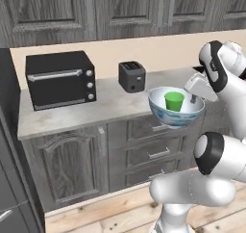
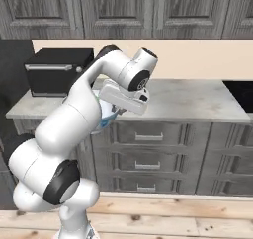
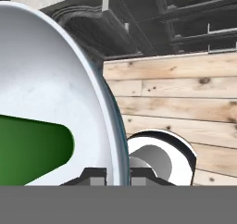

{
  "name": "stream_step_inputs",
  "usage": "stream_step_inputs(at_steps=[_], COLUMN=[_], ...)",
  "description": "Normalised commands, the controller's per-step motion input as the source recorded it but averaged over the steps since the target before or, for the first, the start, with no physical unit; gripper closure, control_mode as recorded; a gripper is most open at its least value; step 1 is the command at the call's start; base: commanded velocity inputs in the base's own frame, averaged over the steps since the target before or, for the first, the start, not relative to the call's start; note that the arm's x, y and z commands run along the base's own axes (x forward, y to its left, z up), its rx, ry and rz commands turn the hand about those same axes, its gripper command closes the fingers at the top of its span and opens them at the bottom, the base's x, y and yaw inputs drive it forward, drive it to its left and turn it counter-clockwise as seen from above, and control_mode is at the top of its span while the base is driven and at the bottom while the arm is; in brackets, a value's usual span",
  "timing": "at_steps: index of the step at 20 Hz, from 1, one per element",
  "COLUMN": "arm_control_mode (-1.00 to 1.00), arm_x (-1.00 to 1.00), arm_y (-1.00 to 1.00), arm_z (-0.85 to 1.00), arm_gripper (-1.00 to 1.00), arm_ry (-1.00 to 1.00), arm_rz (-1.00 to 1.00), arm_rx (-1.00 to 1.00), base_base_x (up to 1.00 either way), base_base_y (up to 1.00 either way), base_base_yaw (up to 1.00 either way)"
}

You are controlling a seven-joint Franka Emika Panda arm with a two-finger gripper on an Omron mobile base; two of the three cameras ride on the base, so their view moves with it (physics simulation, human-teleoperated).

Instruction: Place the cup inside the bowl on the dining table and move the bowl to any counter.

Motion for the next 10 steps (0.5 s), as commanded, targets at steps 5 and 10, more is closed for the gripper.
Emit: stream_step_inputs(at_steps=[5,10], arm_control_mode=[1.00,1.00], arm_x=[0.00,0.00], arm_y=[0.00,0.00], arm_z=[0.00,0.00], arm_gripper=[1.00,1.00], arm_ry=[0.00,0.00], arm_rz=[0.00,0.00], arm_rx=[0.00,0.00], base_base_x=[0.44,0.46], base_base_y=[-0.67,-0.46], base_base_yaw=[0.07,0.06])
